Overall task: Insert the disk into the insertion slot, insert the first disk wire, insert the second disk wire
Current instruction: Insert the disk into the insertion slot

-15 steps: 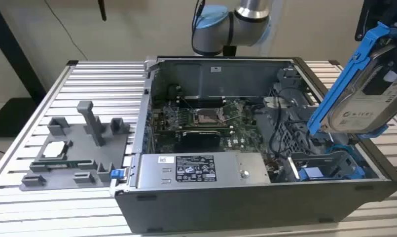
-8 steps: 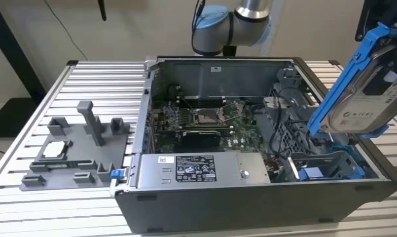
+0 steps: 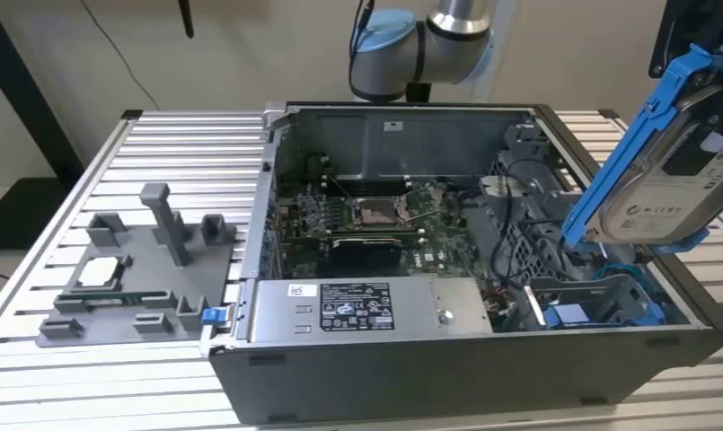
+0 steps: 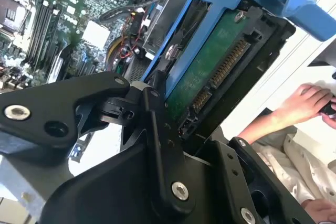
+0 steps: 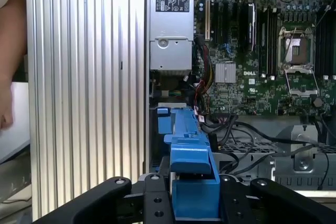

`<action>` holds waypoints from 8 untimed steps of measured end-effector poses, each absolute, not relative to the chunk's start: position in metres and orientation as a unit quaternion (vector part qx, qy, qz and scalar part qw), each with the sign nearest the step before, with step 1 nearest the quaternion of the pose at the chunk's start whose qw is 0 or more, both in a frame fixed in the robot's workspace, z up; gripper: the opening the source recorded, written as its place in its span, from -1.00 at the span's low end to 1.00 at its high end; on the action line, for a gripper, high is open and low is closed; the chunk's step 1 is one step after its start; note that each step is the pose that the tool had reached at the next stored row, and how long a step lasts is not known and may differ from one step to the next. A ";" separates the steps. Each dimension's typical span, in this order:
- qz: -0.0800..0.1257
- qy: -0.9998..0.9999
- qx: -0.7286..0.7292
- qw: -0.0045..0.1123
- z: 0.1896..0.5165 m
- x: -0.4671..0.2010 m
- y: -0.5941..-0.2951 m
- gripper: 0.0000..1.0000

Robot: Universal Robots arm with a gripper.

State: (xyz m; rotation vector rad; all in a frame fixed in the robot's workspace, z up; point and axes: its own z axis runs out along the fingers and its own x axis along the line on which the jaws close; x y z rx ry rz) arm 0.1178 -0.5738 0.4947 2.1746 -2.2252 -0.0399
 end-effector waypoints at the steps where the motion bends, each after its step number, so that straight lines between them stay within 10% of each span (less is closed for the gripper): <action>1: -0.013 -0.715 0.699 0.015 0.494 0.118 -0.574 -1.00; 8: -0.013 -0.715 0.699 0.015 0.493 0.118 -0.574 -1.00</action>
